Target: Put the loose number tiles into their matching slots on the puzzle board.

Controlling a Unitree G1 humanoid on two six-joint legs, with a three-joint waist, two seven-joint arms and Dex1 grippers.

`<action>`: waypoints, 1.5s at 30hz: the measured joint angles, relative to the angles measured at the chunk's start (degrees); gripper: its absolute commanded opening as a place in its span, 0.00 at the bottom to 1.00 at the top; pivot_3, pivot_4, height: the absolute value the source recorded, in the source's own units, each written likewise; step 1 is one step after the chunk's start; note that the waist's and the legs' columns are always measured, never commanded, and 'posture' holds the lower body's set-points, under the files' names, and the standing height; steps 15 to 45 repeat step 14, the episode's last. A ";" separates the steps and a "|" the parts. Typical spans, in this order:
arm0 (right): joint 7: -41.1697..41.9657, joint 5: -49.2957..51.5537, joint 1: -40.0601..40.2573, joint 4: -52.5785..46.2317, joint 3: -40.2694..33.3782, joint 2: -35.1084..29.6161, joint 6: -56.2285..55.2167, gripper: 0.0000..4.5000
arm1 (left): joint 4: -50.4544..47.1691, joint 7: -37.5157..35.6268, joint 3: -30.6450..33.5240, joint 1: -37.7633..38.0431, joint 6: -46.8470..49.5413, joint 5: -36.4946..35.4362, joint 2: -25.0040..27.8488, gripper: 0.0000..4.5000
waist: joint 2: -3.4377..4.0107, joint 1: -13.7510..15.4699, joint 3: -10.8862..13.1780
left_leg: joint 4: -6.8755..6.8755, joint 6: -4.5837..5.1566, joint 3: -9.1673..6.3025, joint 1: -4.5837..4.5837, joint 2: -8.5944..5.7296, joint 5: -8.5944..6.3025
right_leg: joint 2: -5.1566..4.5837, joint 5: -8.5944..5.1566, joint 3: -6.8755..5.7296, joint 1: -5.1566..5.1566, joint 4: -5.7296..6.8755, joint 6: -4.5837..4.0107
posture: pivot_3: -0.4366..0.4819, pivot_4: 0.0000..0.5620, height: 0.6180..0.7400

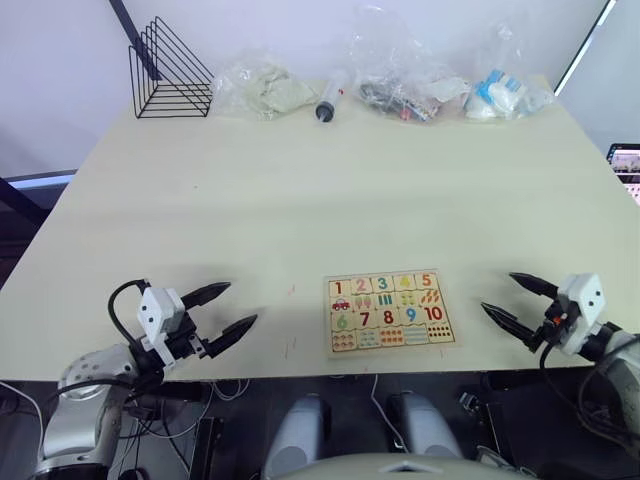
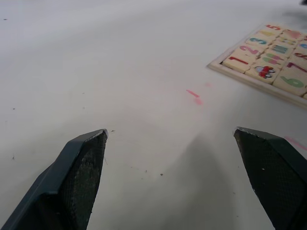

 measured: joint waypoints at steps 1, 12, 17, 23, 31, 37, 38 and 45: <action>-0.10 0.50 1.20 -0.52 -0.87 0.21 0.00 0.99 | -0.64 1.64 0.76 0.33 0.53 0.00 -0.54 1.00 | 0.00 -0.01 0.00 | -0.01 0.00 0.00 0.00 0.01 0.00 | 0.01 0.00 0.00 0.00 0.00 0.00 | 0.48 0.27 1.00; -1.48 1.76 6.12 -3.41 -3.44 1.24 0.00 0.99 | -3.22 6.90 1.07 4.34 2.11 1.57 -1.88 1.00 | -0.01 -0.02 -0.01 | -0.01 0.00 0.14 0.04 0.01 0.00 | 0.01 -0.08 0.12 0.00 -0.01 -0.09 | 0.48 0.27 1.00; -1.67 1.78 6.03 -3.47 -3.44 1.24 0.00 0.99 | -3.14 7.00 1.07 3.92 2.12 2.02 -1.87 1.00 | -0.01 0.05 0.00 | -0.01 0.00 0.14 0.03 0.01 0.00 | 0.01 -0.07 0.12 0.00 -0.01 -0.08 | 0.48 0.27 1.00; -1.67 1.78 6.03 -3.47 -3.44 1.24 0.00 0.99 | -3.14 7.00 1.07 3.92 2.12 2.02 -1.87 1.00 | -0.01 0.05 0.00 | -0.01 0.00 0.14 0.03 0.01 0.00 | 0.01 -0.07 0.12 0.00 -0.01 -0.08 | 0.48 0.27 1.00; -1.67 1.78 6.03 -3.47 -3.44 1.24 0.00 0.99 | -3.14 7.00 1.07 3.92 2.12 2.02 -1.87 1.00 | -0.01 0.05 0.00 | -0.01 0.00 0.14 0.03 0.01 0.00 | 0.01 -0.07 0.12 0.00 -0.01 -0.08 | 0.48 0.27 1.00; -1.67 1.78 6.03 -3.47 -3.44 1.24 0.00 0.99 | -3.14 7.00 1.07 3.92 2.12 2.02 -1.87 1.00 | -0.01 0.05 0.00 | -0.01 0.00 0.14 0.03 0.01 0.00 | 0.01 -0.07 0.12 0.00 -0.01 -0.08 | 0.48 0.27 1.00; -1.67 1.78 6.03 -3.47 -3.44 1.24 0.00 0.99 | -3.14 7.00 1.07 3.92 2.12 2.02 -1.87 1.00 | -0.01 0.05 0.00 | -0.01 0.00 0.14 0.03 0.01 0.00 | 0.01 -0.07 0.12 0.00 -0.01 -0.08 | 0.48 0.27 1.00; -1.67 1.78 6.03 -3.47 -3.44 1.24 0.00 0.99 | -3.14 7.00 1.07 3.92 2.12 2.02 -1.87 1.00 | -0.01 0.05 0.00 | -0.01 0.00 0.14 0.03 0.01 0.00 | 0.01 -0.07 0.12 0.00 -0.01 -0.08 | 0.48 0.27 1.00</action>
